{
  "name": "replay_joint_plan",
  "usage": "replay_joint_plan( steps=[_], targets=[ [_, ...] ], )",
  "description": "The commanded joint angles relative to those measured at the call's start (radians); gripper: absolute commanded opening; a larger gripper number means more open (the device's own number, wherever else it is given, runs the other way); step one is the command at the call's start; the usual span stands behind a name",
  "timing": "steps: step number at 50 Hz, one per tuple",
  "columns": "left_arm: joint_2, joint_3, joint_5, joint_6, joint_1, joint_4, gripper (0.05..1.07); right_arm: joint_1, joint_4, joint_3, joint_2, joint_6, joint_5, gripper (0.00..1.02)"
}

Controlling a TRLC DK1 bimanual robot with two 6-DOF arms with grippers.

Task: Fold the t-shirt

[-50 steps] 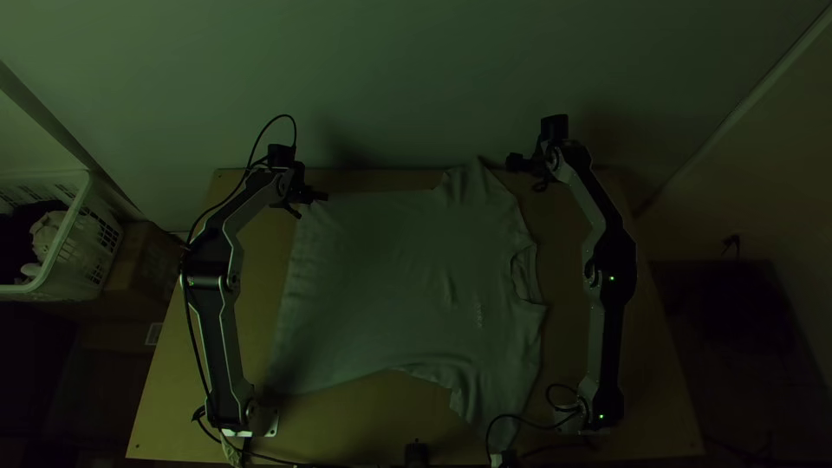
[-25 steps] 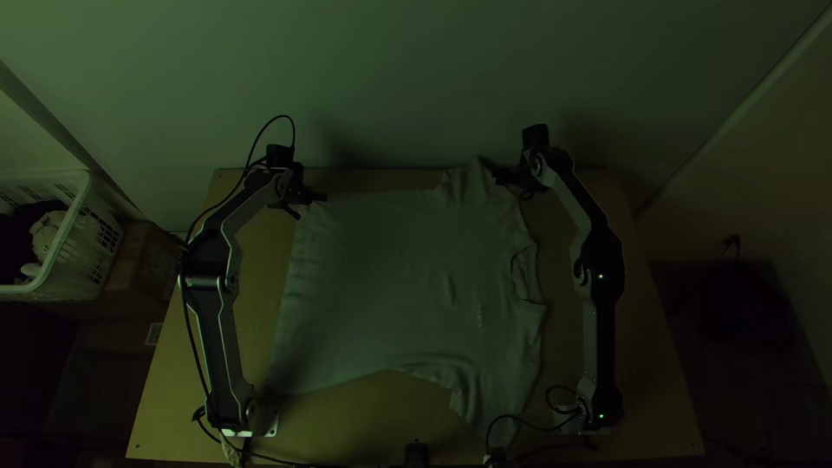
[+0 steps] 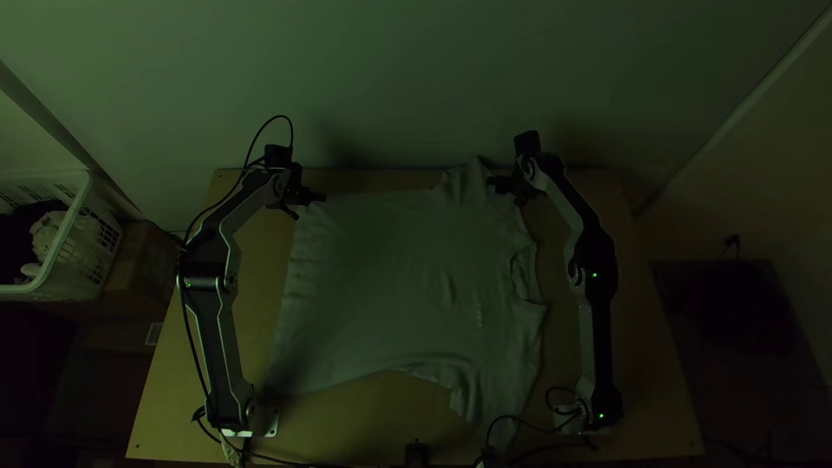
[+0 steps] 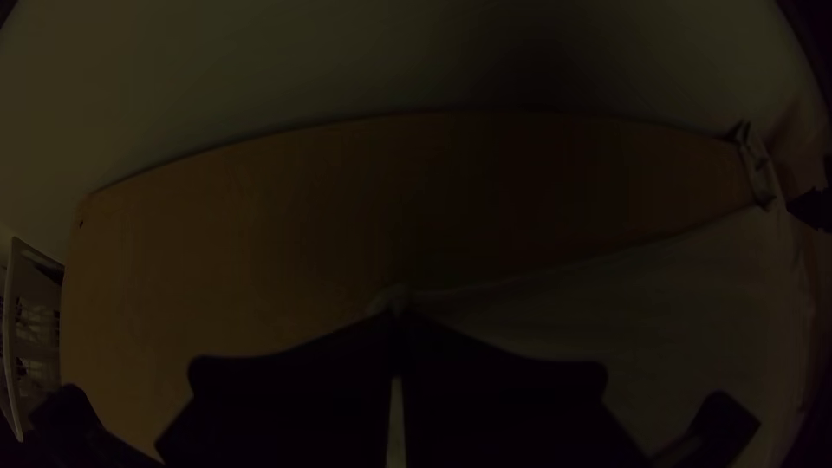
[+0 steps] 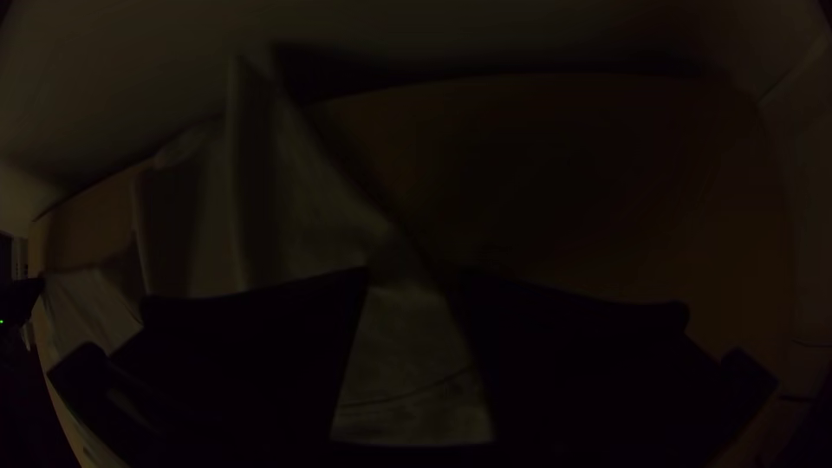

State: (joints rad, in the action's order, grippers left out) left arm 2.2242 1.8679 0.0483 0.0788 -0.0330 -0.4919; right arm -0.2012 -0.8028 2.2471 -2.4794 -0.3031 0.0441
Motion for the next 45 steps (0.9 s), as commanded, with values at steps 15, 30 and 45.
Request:
replay_joint_plan(
  steps=[15,30,45],
  targets=[
    [-0.038,-0.024,0.004,-0.036,0.019,-0.013,0.08,-0.023,-0.021,0.051,-0.041,-0.016,0.002,0.02],
    [-0.052,0.005,0.001,-0.048,0.024,-0.011,0.08,0.039,-0.022,0.052,-0.009,-0.027,0.016,0.02],
    [0.025,0.175,0.001,-0.105,0.05,-0.025,0.08,0.086,0.022,0.08,-0.009,-0.031,0.027,0.02]
  ],
)
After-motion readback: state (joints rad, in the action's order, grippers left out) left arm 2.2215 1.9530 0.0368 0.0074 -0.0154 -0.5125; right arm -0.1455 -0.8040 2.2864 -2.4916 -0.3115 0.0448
